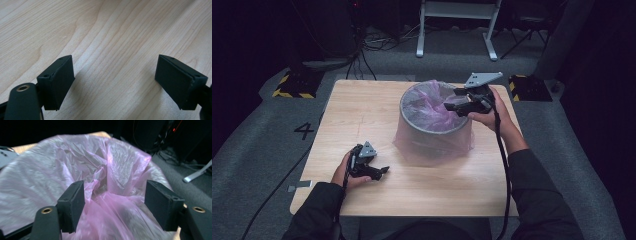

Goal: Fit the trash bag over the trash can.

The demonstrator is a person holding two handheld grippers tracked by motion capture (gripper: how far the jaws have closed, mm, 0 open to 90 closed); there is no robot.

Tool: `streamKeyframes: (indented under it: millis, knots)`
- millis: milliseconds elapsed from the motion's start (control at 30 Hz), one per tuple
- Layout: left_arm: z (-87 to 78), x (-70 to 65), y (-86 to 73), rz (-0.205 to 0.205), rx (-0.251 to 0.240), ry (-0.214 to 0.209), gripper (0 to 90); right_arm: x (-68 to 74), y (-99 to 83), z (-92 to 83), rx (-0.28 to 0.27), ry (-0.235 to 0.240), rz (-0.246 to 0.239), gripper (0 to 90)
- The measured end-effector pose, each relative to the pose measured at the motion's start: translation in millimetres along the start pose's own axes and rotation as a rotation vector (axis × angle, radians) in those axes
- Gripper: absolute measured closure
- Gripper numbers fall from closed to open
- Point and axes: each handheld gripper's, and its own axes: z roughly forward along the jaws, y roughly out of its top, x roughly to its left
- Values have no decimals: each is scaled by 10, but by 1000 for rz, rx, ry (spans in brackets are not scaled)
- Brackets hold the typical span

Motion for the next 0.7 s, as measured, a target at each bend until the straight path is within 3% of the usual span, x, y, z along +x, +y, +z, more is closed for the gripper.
streamKeyframes:
  millis: [400,700]
  knots:
    - [2,3,0,-2,0,-2,157,93,106,438,241,49,-72,327]
    - [3,10,2,0,1,-5,158,70,95,555,369,76,-85,300]
